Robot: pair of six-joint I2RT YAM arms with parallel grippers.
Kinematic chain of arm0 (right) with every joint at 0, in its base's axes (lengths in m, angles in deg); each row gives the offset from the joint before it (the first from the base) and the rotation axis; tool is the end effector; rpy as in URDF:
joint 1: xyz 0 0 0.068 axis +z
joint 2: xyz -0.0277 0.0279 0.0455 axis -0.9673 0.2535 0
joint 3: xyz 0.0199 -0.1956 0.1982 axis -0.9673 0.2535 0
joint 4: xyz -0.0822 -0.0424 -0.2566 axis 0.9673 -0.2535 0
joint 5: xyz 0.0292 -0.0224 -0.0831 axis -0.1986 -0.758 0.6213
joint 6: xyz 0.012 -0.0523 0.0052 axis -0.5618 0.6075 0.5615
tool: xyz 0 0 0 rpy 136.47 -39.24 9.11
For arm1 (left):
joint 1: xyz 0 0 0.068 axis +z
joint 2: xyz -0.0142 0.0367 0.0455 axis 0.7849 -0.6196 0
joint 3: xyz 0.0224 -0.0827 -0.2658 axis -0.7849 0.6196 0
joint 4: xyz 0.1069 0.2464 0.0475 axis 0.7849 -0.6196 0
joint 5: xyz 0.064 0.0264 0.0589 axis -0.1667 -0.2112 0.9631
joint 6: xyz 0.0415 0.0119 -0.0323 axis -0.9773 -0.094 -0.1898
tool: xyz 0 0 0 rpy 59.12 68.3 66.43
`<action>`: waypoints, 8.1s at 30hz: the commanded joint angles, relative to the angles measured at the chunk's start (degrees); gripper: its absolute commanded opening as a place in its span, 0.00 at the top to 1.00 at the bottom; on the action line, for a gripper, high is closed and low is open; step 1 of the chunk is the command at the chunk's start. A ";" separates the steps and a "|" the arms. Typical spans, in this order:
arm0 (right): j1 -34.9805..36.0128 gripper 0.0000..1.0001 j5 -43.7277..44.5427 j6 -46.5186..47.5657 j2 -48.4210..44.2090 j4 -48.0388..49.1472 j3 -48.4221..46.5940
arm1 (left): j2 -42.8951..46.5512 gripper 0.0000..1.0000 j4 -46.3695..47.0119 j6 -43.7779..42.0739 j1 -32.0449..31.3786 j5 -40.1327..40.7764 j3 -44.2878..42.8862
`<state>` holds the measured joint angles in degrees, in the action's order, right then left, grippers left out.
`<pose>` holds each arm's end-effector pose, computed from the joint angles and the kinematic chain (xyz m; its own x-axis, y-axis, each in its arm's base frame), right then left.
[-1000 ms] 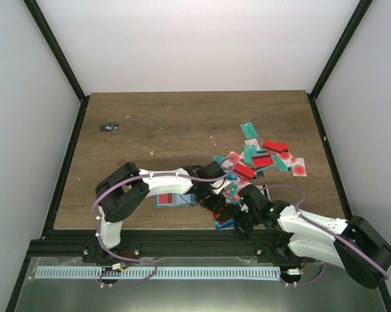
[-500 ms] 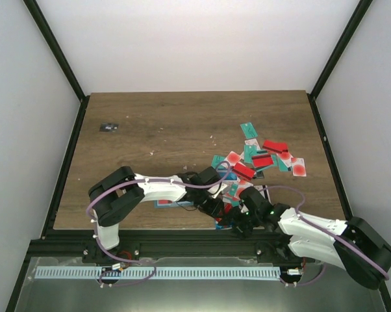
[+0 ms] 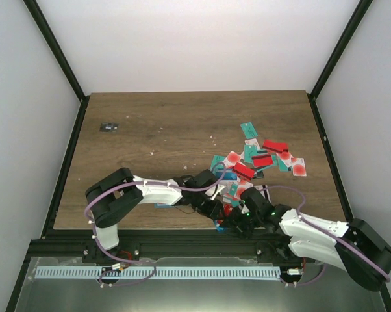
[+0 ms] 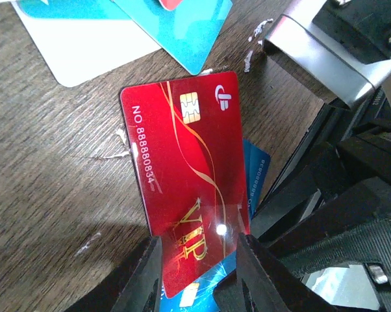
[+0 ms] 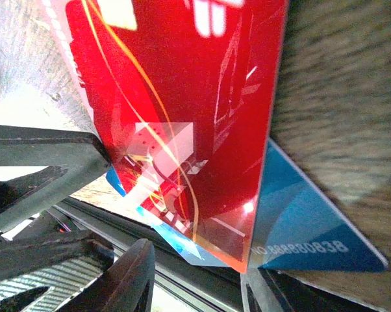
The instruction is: Put the credit cards into the card holder
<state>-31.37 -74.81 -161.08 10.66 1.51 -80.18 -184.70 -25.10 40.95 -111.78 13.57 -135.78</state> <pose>0.0961 0.1175 0.1065 -0.8913 0.3169 0.3243 0.4530 0.6526 0.6074 0.1603 -0.3158 0.1209 -0.8357 0.5141 -0.1930 0.4982 0.5618 -0.6604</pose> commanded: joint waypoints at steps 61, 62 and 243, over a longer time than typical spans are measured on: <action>-1.85 0.64 0.01 -0.78 -5.06 7.42 6.10 | -4.13 0.66 -10.07 0.00 -3.64 -4.94 -2.56; -1.84 0.66 0.04 -0.89 -5.51 7.37 6.37 | -4.16 0.66 -9.88 0.15 -3.65 -5.07 -2.41; -4.83 0.68 -7.70 40.79 46.82 -4.04 -43.67 | 14.60 0.96 -23.66 -16.78 37.31 -7.45 8.20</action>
<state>-36.60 -85.98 -119.28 55.90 -1.14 -122.38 -168.81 -50.50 24.52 -74.56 6.64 -127.34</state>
